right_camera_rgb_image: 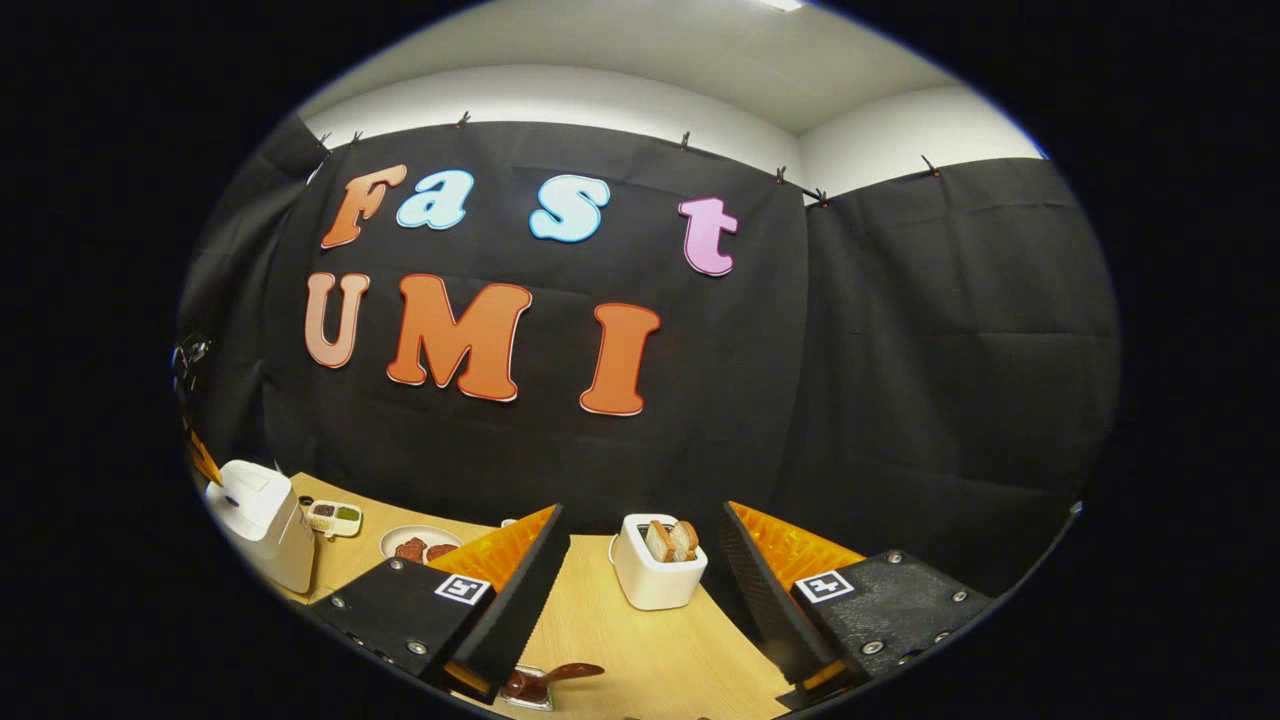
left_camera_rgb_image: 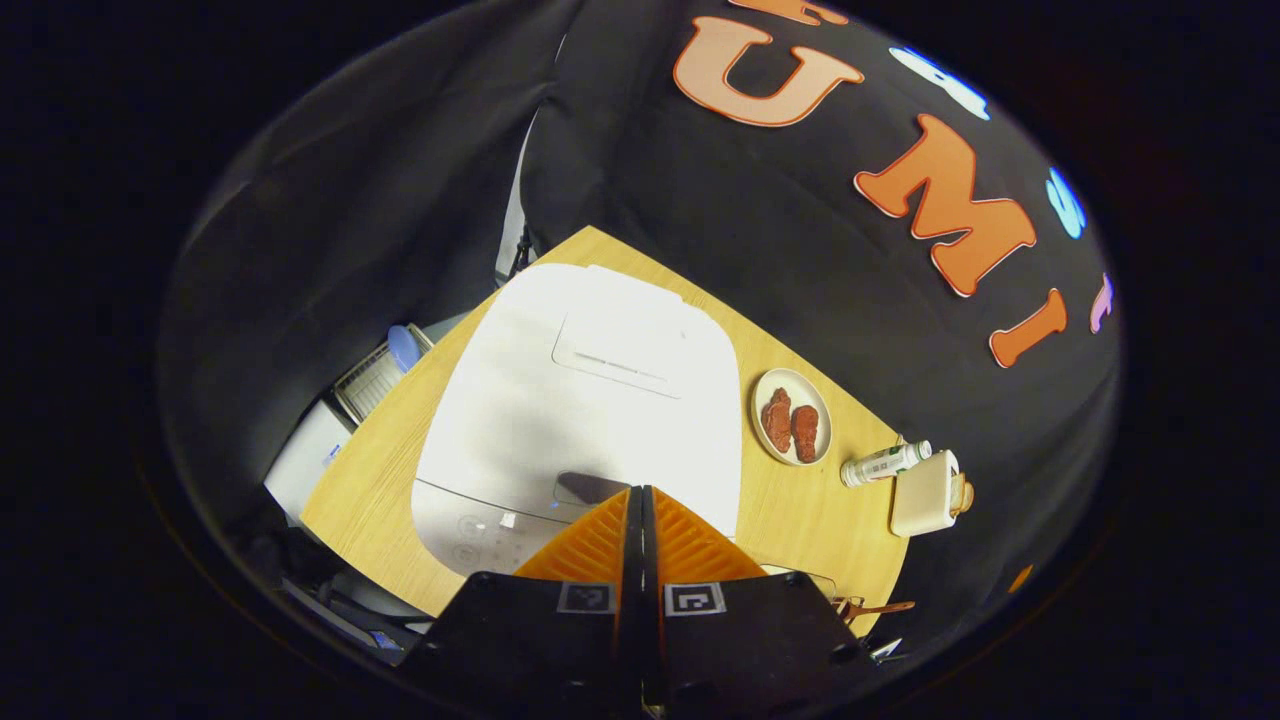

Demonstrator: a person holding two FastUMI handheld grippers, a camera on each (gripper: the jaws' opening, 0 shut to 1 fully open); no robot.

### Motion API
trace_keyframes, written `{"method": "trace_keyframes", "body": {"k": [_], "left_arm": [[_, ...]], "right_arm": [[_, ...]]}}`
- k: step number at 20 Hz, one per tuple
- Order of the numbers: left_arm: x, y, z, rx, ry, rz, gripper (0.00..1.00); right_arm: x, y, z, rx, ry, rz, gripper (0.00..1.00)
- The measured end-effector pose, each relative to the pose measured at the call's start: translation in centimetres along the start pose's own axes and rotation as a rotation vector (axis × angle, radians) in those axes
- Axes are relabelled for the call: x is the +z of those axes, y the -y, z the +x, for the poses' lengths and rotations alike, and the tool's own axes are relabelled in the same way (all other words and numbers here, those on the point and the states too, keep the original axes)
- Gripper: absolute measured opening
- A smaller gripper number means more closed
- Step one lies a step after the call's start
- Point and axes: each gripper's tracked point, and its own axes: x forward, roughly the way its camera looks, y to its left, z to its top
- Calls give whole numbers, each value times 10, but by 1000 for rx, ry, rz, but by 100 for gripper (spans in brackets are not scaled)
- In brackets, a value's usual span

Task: Close the left gripper, press the button to open the rice cooker; take a wooden spoon from the chopstick holder with the right hand, scoop a spoonful of rice and pour it into the rice cooker, then put the wooden spoon back into the chopstick holder.

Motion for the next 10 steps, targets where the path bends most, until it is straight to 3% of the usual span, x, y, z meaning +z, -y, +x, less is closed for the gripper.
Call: {"method": "trace_keyframes", "body": {"k": [10], "left_arm": [[-11,-19,34,34,-63,35,4]], "right_arm": [[-22,-7,4,-3,-64,-3,95]]}}
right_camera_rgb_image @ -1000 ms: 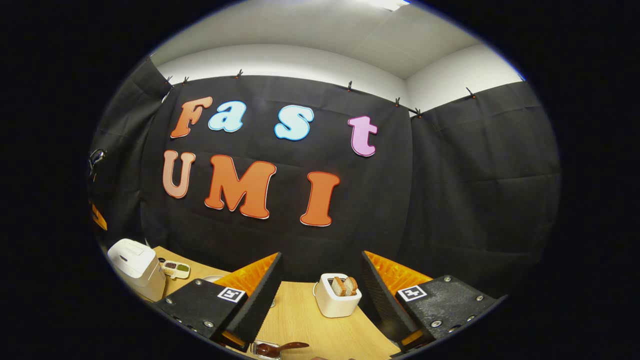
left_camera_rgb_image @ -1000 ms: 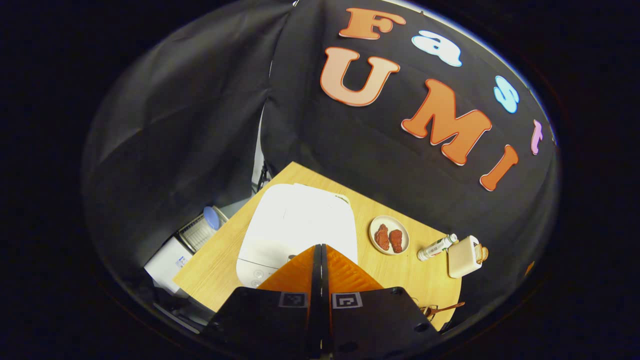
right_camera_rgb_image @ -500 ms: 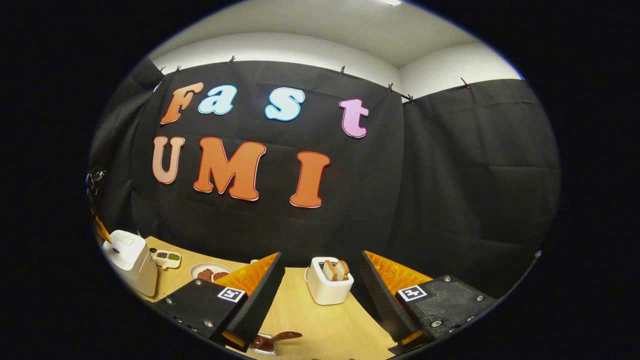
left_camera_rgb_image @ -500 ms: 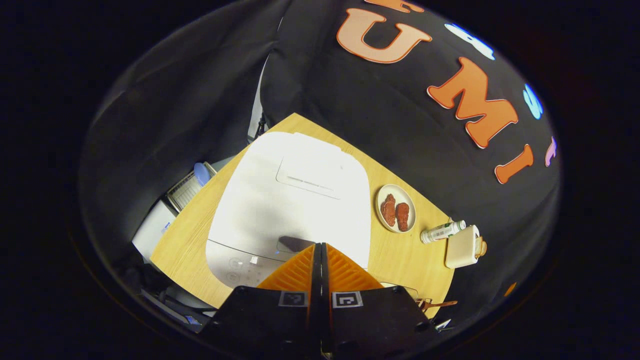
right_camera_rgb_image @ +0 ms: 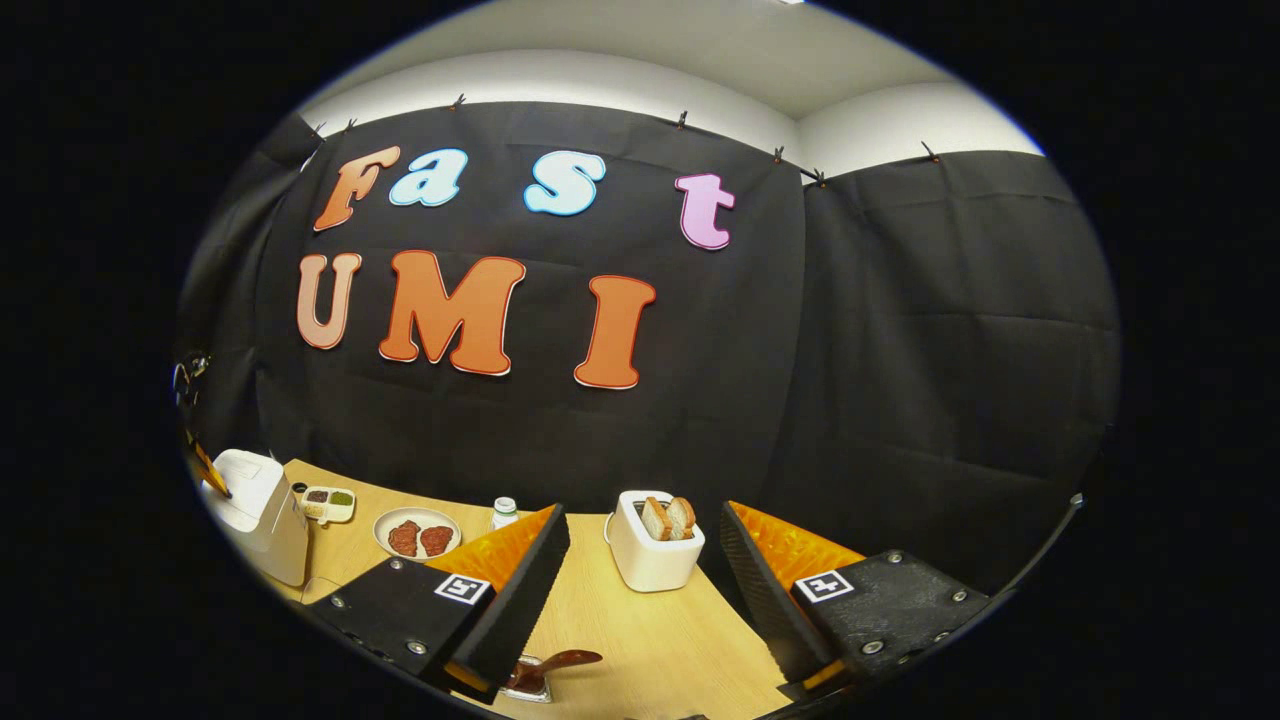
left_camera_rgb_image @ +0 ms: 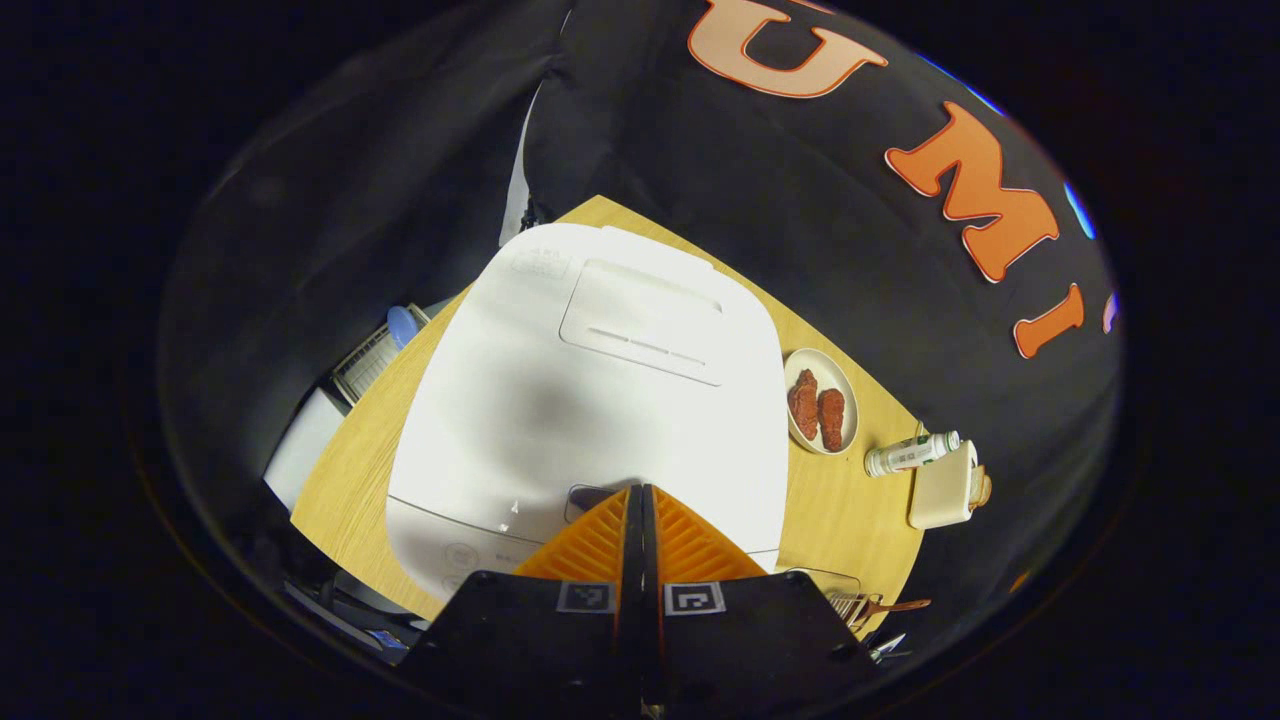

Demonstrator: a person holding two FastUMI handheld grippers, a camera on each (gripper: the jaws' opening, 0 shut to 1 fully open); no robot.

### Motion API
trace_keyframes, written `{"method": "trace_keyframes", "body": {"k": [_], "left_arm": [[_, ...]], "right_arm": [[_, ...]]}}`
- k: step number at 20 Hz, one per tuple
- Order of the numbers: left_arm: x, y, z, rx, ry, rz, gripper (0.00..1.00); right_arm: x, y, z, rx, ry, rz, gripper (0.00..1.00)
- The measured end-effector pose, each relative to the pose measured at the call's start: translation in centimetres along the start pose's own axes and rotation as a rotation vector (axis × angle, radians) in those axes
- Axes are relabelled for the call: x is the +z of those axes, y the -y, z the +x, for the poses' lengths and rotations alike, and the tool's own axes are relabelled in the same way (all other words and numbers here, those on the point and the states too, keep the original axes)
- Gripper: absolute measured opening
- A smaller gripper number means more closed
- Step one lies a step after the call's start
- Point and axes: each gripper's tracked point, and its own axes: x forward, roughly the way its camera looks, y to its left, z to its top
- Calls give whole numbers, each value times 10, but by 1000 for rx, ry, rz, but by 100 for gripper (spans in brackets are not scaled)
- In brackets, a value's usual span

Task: Close the left gripper, press the button to open the rice cooker; take a wooden spoon from the chopstick holder with the right hand, scoop a spoonful of rice and pour it into the rice cooker, then put the wooden spoon back into the chopstick holder.

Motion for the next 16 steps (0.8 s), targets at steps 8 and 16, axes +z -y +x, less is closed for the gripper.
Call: {"method": "trace_keyframes", "body": {"k": [8,16], "left_arm": [[11,1,-7,7,88,22,5],[65,25,-71,24,408,173,4]], "right_arm": [[-20,-2,6,19,-54,23,95],[-53,-1,10,37,-132,53,95]]}}
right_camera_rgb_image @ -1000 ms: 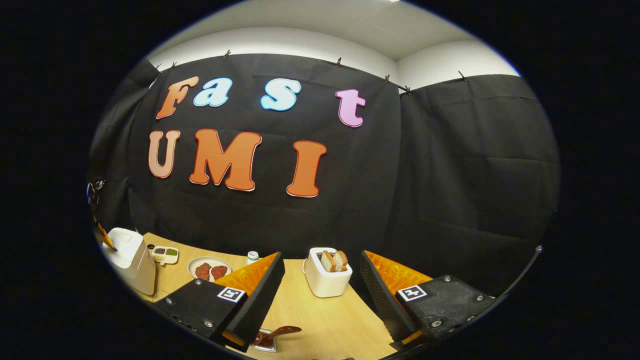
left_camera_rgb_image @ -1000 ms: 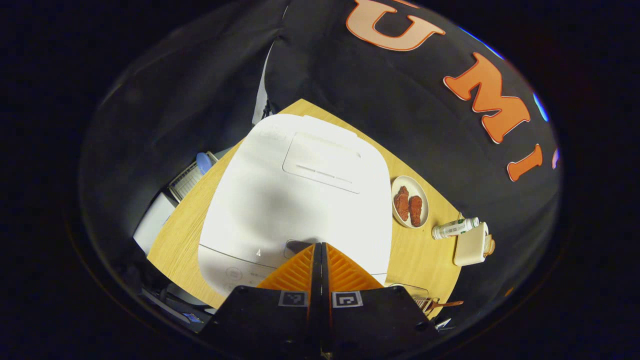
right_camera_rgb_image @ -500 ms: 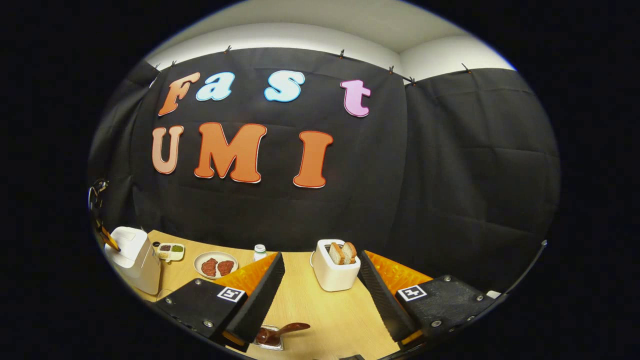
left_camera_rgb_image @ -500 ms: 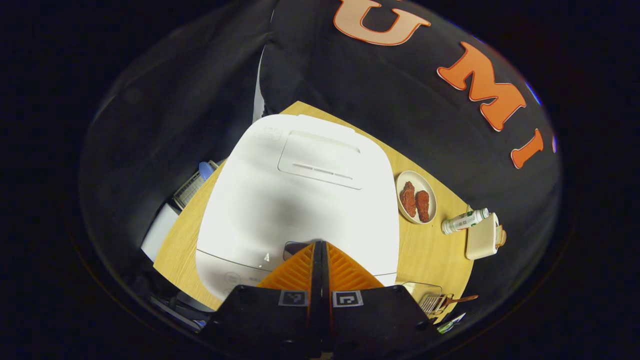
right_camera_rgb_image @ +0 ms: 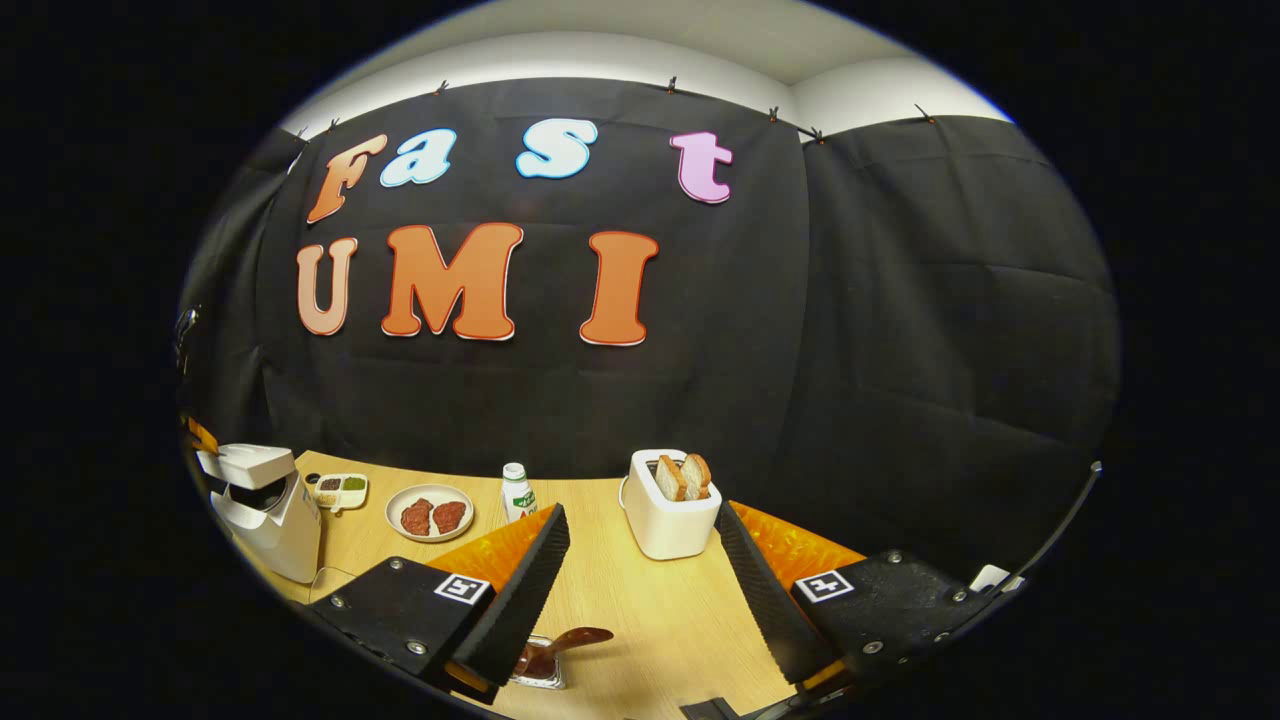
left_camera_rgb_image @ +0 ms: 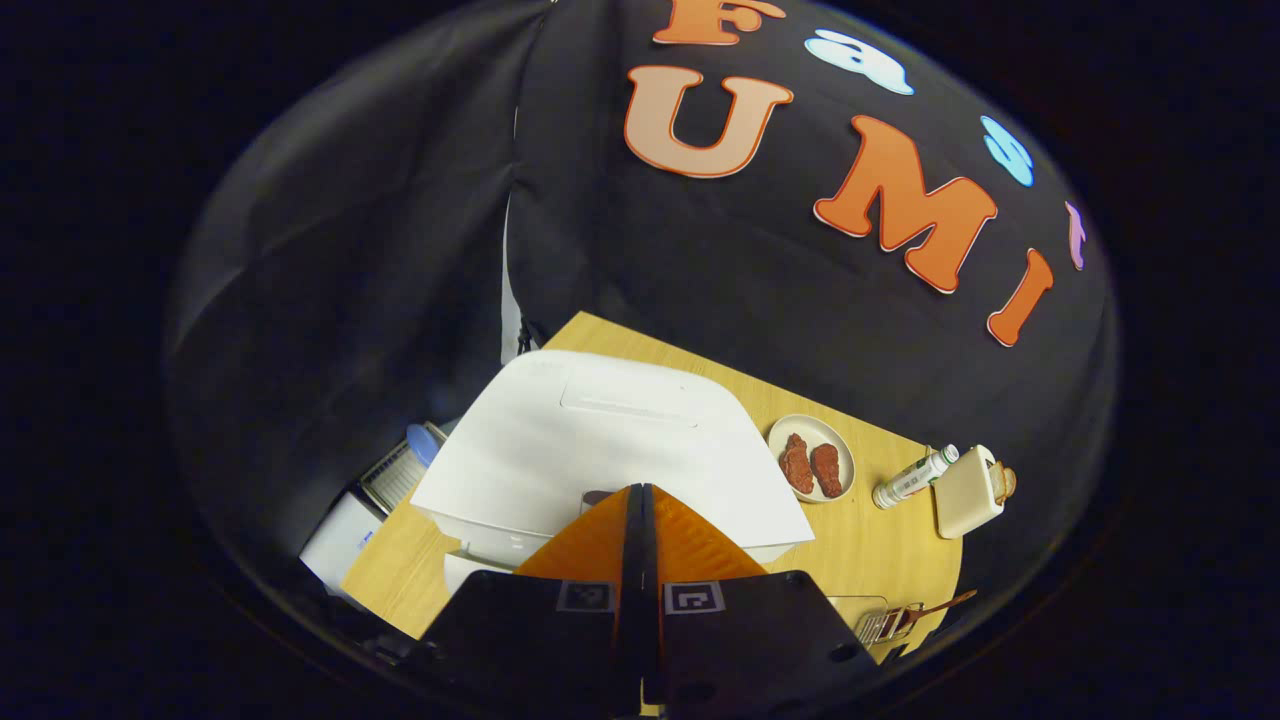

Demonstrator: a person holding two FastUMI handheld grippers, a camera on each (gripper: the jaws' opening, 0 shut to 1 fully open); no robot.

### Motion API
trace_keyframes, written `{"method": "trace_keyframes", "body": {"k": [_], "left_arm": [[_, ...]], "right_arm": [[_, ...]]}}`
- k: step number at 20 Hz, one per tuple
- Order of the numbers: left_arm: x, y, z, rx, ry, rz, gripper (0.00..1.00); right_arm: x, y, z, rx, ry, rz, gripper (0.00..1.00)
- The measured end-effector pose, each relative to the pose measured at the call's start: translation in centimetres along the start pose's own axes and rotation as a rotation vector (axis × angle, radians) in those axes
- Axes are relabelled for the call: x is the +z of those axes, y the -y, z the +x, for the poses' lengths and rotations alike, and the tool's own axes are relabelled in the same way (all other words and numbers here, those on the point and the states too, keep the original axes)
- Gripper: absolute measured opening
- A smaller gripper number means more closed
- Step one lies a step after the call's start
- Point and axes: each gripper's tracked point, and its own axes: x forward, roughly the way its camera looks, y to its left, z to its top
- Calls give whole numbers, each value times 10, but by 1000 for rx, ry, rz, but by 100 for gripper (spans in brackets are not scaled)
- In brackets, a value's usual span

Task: Close the left gripper, press the button to open the rice cooker; take a wooden spoon from the chopstick holder with the right hand, scoop a spoonful of rice and pour it into the rice cooker, then put the wooden spoon back into the chopstick holder.

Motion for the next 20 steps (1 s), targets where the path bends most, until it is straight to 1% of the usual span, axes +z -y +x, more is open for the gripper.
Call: {"method": "trace_keyframes", "body": {"k": [3,6,10,13,14,17,20], "left_arm": [[26,7,-16,5,130,39,4],[36,8,-44,24,215,59,4],[50,14,-81,29,350,69,4],[57,18,-106,49,438,99,4],[58,21,-113,55,459,113,4],[49,26,-123,88,470,173,4],[46,47,-137,59,511,203,5]], "right_arm": [[-24,-1,5,18,-63,29,96],[-46,-5,11,41,-119,79,95],[-75,-14,19,72,-197,145,95],[-101,-20,22,94,-266,200,95],[-111,-23,24,97,-288,218,95],[-140,-37,25,121,-361,263,95],[-156,-44,25,131,-391,294,94]]}}
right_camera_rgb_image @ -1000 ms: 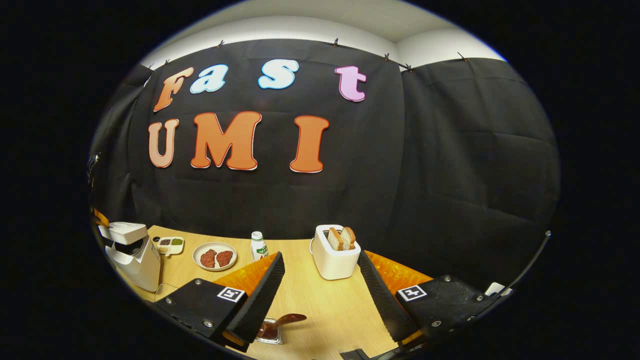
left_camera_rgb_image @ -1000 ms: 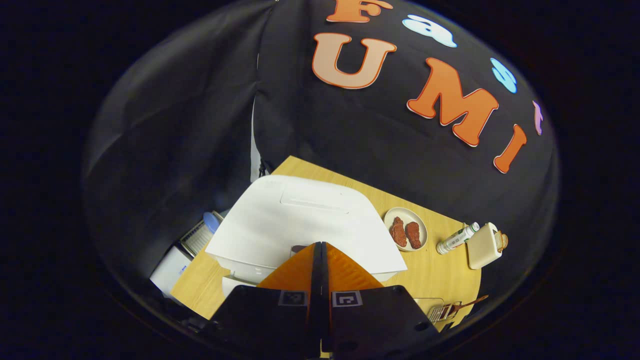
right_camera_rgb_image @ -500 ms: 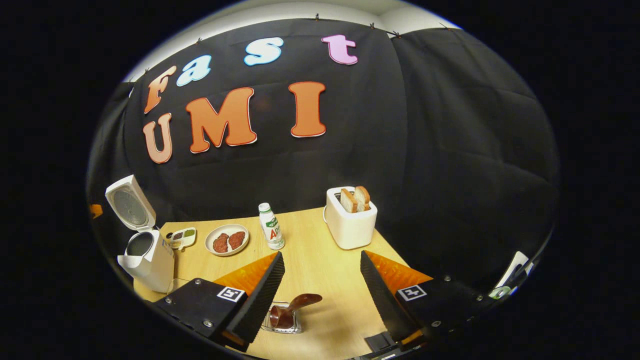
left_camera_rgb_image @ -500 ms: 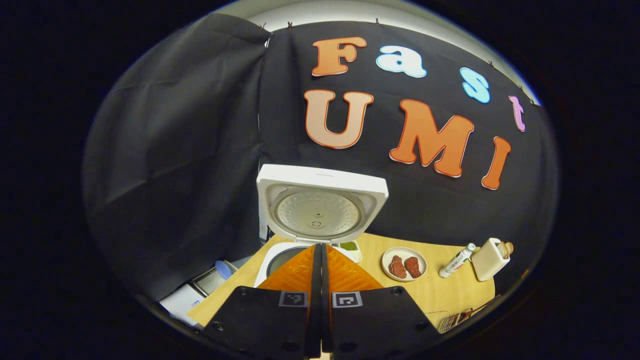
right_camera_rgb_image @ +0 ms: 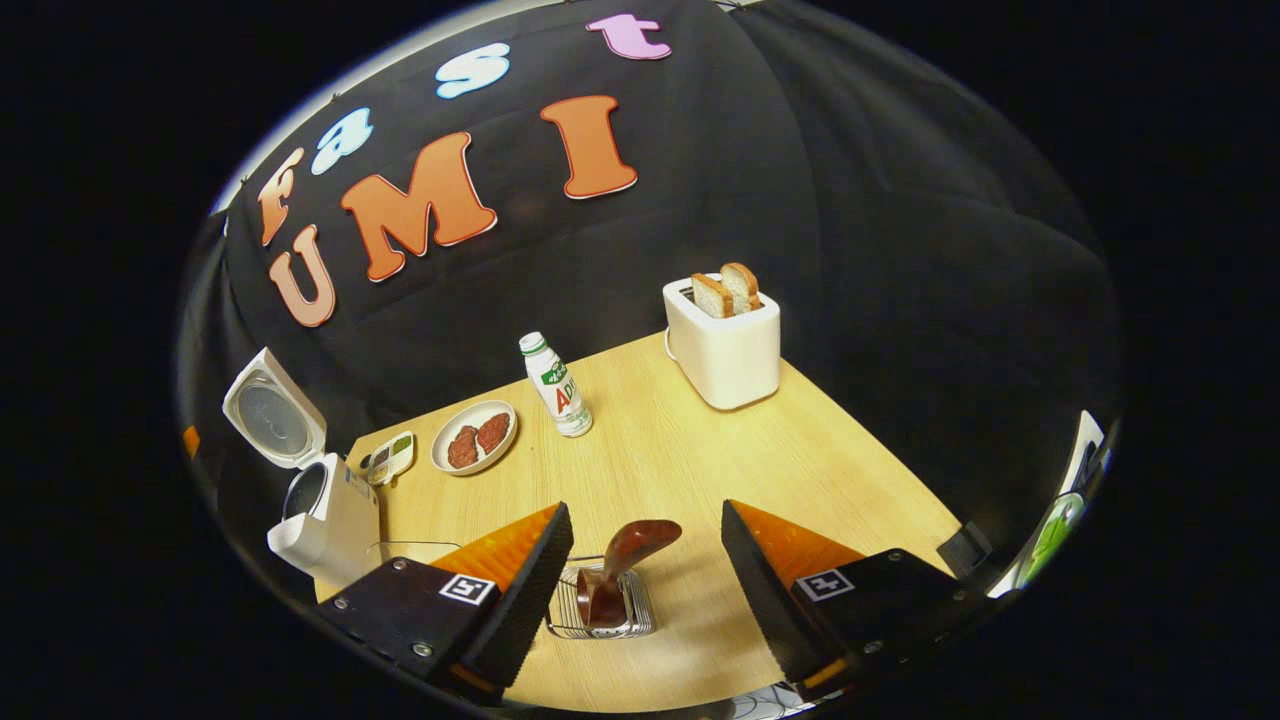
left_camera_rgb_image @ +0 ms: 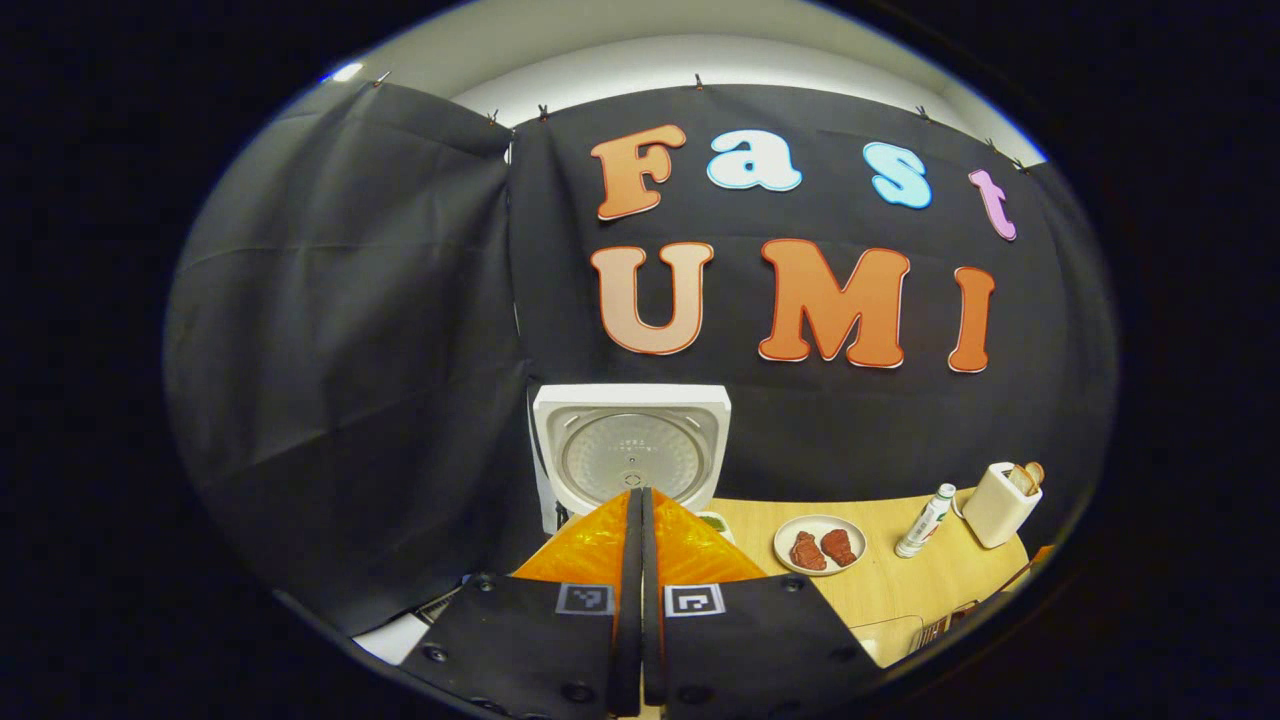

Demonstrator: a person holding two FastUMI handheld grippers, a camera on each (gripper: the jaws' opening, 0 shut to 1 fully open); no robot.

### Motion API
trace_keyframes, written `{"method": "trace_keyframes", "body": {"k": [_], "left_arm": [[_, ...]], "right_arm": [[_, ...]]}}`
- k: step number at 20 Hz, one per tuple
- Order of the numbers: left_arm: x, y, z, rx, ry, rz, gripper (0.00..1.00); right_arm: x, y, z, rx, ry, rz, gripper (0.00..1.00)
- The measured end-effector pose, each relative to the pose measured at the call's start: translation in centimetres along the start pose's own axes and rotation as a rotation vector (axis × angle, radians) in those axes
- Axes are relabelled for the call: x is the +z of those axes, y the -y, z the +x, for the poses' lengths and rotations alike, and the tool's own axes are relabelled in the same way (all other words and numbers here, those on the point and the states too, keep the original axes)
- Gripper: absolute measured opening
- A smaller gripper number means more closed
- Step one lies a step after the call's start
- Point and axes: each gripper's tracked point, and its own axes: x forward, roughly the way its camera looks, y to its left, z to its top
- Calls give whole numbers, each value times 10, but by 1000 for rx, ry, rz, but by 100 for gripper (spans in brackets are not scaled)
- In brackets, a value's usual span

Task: Close the left gripper, press the button to open the rice cooker; take a wooden spoon from the chopstick holder with the right hand, scoop a spoonful of rice and pour it into the rice cooker, then put the wooden spoon back into the chopstick holder.

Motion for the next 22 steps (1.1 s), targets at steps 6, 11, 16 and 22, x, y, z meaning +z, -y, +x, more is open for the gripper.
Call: {"method": "trace_keyframes", "body": {"k": [6,11,16,22], "left_arm": [[16,39,-26,-51,57,99,11],[33,62,-48,-62,143,142,33],[45,55,-68,29,213,81,86],[71,62,-105,118,444,25,99]], "right_arm": [[-38,-7,20,25,-74,-3,94],[-40,-13,30,55,-59,2,88],[-43,-19,38,97,-39,8,73],[-37,-15,45,141,9,87,51]]}}
